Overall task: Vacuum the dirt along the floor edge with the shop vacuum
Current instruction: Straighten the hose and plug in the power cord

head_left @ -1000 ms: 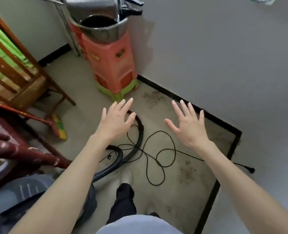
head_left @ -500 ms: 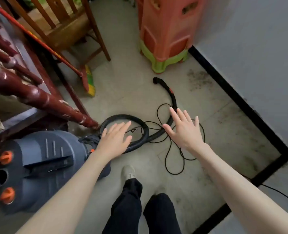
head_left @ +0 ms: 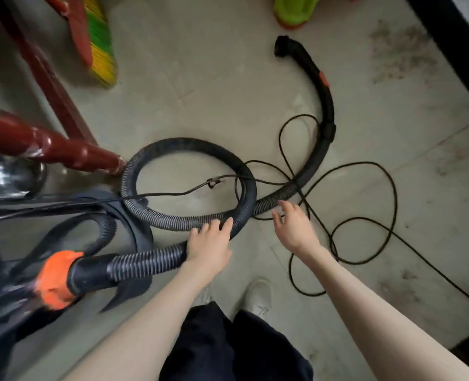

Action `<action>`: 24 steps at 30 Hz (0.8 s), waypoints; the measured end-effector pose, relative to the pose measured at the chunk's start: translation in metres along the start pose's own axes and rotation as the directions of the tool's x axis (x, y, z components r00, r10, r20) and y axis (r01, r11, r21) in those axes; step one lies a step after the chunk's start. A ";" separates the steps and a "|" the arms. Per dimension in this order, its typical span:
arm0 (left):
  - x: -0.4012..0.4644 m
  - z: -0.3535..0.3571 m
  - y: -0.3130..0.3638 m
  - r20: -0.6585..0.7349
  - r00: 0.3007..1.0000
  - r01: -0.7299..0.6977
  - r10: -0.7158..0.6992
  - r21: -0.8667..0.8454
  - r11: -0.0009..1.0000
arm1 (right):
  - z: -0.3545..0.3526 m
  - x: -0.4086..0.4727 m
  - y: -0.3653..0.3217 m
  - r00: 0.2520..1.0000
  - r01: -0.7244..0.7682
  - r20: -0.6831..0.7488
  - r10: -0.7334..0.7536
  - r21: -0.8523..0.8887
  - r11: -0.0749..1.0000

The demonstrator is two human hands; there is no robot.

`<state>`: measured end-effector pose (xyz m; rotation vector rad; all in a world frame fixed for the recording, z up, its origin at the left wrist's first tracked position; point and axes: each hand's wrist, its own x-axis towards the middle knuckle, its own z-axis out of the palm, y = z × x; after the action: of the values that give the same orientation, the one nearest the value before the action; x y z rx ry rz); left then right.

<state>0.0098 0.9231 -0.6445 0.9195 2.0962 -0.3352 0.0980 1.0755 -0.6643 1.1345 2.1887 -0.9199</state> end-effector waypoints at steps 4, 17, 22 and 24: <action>0.054 0.013 0.008 -0.009 1.000 0.029 -0.029 -0.042 0.999 | 0.064 0.062 0.031 0.934 -0.349 0.259 0.247 0.502 0.791; 0.061 -0.024 -0.012 -0.195 0.981 -0.076 -0.013 -0.441 0.894 | 0.153 0.110 -0.006 0.826 -0.458 0.555 0.097 0.761 -0.460; 0.039 -0.040 -0.007 -0.235 0.970 -0.172 0.058 -0.501 0.848 | 0.129 0.084 0.000 0.800 -0.594 0.592 0.098 0.804 -0.004; 0.020 -0.047 -0.003 -0.231 0.967 -0.218 0.105 -0.545 0.809 | 0.086 0.066 -0.007 0.808 -0.583 0.585 0.068 0.811 -0.048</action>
<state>-0.0273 0.9553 -0.6294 0.7729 2.0835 0.4752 0.0684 1.0411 -0.7625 1.7020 0.4496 -2.3092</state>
